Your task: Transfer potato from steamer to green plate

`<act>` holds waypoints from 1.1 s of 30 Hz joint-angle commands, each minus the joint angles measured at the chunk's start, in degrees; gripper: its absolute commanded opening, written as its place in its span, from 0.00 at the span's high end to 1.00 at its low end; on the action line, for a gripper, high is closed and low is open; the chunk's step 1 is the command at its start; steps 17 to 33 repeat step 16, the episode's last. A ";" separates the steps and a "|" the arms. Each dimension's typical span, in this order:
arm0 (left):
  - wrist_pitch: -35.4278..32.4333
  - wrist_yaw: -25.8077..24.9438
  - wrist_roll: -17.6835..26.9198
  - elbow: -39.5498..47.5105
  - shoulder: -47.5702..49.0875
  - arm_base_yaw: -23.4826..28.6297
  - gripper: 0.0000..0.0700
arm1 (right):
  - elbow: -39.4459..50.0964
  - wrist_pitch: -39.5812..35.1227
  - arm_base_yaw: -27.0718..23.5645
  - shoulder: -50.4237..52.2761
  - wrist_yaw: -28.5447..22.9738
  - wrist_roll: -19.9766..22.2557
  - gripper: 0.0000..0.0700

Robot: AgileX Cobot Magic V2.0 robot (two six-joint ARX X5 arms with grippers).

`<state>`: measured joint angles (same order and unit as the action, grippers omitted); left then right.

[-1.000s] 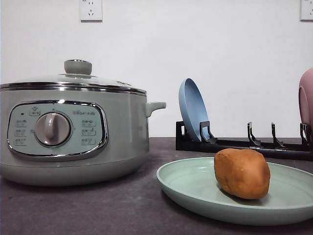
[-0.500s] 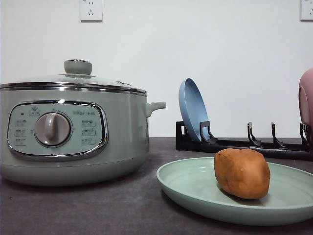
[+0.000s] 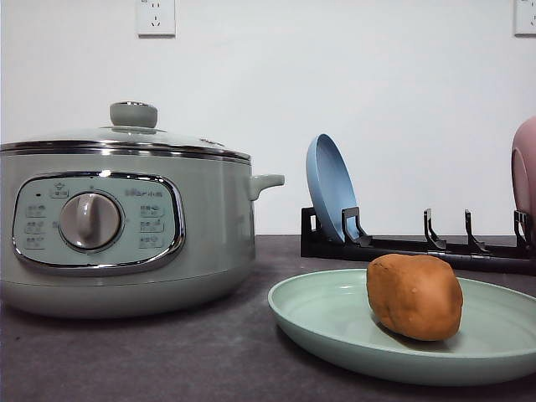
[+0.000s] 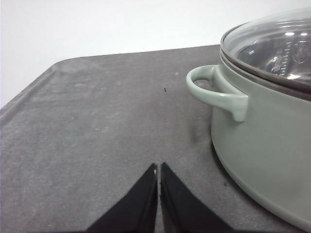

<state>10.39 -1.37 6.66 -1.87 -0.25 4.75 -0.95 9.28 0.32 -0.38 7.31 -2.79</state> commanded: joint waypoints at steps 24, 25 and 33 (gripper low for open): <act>0.39 0.13 -0.26 1.18 0.07 0.15 1.00 | 0.26 -0.31 -0.04 0.17 0.00 0.26 1.00; 0.39 0.13 -0.26 1.18 0.07 0.15 1.00 | 0.26 -0.31 -0.04 0.17 0.00 0.26 1.00; 0.39 0.13 -0.26 1.18 0.07 0.15 1.00 | 0.26 -0.31 -0.04 0.17 0.00 0.26 1.00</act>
